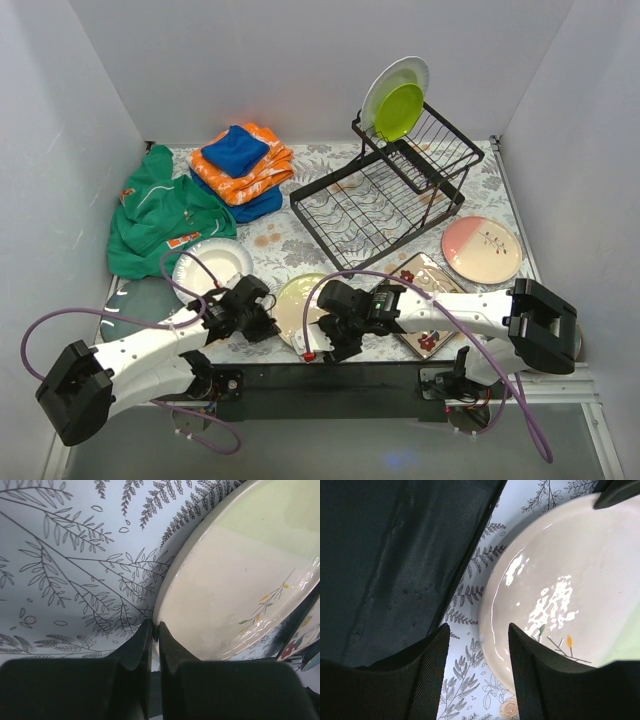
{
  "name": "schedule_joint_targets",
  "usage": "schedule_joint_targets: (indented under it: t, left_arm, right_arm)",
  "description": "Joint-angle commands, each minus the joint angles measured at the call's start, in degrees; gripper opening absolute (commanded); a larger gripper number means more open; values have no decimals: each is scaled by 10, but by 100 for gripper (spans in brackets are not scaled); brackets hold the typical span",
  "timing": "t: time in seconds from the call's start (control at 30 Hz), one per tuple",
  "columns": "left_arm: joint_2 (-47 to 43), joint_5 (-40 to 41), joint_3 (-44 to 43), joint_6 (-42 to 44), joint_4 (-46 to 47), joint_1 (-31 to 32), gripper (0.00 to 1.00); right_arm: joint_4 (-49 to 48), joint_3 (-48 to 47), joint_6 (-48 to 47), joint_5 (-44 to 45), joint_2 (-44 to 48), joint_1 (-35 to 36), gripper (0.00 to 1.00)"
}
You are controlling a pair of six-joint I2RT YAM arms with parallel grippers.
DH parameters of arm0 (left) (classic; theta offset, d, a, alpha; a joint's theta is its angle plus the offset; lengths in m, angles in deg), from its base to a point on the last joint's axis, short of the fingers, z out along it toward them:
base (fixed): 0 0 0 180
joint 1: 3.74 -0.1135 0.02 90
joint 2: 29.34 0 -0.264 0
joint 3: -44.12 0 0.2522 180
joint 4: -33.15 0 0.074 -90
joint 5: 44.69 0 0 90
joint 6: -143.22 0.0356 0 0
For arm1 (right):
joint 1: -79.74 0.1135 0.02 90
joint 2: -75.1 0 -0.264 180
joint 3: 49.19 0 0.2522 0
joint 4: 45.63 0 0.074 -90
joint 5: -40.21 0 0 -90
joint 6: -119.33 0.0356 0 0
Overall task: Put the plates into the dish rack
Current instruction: Grab a plate with the left arm, then pass the plate from the left arm to the right
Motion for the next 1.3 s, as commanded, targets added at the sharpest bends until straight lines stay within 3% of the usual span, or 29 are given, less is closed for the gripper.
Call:
schedule_joint_targets:
  t: [0.0,0.1,0.2,0.23,0.6,0.73,0.9,1.13,1.27]
  left_arm:
    - [-38,35,-5,-204,-57,-1,0]
    - [-54,24,-10,-217,-60,-1,0]
    - [-56,11,-17,-233,-60,-1,0]
    - [-56,3,-20,-235,-60,-1,0]
    - [-73,-12,-96,-278,-119,-1,0]
    - [-87,-22,-90,-302,-116,-1,0]
    - [-106,-45,-80,-328,-104,-1,0]
    - [-105,-42,-95,-333,-113,-1,0]
    - [-104,-42,-99,-336,-116,-1,0]
  right_arm:
    - [-7,-15,18,-22,-6,3,58]
    - [-19,-21,32,-16,-12,14,65]
    - [-39,-27,43,20,-21,34,84]
    - [-44,-27,49,47,-25,39,98]
    - [-136,-13,105,235,-43,123,98]
    - [-195,2,125,335,-52,140,98]
    - [-234,20,151,386,-67,166,98]
    - [-374,70,173,542,-88,207,98]
    - [-426,100,171,581,-89,226,95]
